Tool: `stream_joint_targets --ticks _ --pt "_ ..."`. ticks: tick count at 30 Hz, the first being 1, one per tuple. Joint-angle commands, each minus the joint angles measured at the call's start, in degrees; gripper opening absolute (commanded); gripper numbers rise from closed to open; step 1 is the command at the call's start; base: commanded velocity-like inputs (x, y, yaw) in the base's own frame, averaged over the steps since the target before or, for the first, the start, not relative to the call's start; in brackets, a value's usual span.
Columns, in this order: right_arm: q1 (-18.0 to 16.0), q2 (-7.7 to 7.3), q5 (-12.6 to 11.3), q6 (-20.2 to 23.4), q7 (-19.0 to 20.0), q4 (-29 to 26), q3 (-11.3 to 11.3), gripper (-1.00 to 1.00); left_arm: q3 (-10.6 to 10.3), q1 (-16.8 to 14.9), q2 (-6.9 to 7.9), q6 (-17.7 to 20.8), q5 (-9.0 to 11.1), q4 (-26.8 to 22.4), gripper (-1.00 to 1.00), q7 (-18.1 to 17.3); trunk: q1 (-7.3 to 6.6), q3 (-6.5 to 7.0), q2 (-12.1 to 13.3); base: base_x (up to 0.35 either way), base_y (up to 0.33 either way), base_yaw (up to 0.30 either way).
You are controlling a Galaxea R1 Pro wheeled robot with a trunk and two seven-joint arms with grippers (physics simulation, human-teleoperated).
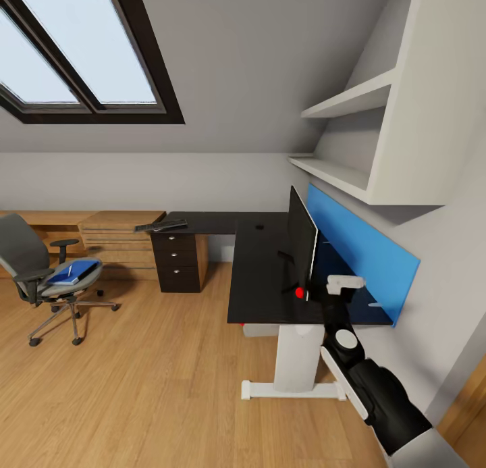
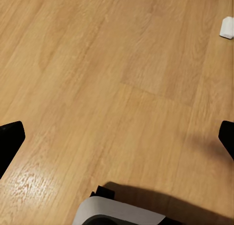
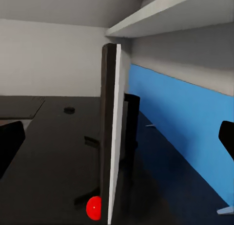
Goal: In the bedroom, organize the workspace by keeping the computer under the desk, ensuring the monitor is on the desk, placing the keyboard on the desk next to the monitor, placing the mouse on the desk next to the keyboard, moving the folder from the swivel chair onto the desk next to the mouse, stacking the notebook on top of the folder with the pen on top of the notebook, and positioning the swivel chair next to the desk.
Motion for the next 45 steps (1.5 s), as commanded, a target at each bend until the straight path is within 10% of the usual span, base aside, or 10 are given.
stream_joint_targets --ticks 1,12,45 --pt "0.1 -0.09 -0.3 0.7 -0.1 -0.6 0.2 1.0 0.2 0.0 -0.03 0.0 -0.2 -0.1 1.0 -0.1 0.02 -0.08 -0.1 0.0 0.0 0.0" --pt "1.1 0.08 -0.2 2.2 6.2 0.8 0.2 1.0 0.2 0.0 0.02 -0.1 -0.2 -0.1 1.0 -0.3 0.02 -0.08 -0.1 0.002 0.0 0.0" --pt "1.2 -0.07 -0.1 -0.3 6.6 3.5 -0.1 1.0 0.2 0.0 0.05 -0.1 -0.2 0.0 1.0 -0.3 0.02 -0.08 -0.1 0.109 0.0 0.0"
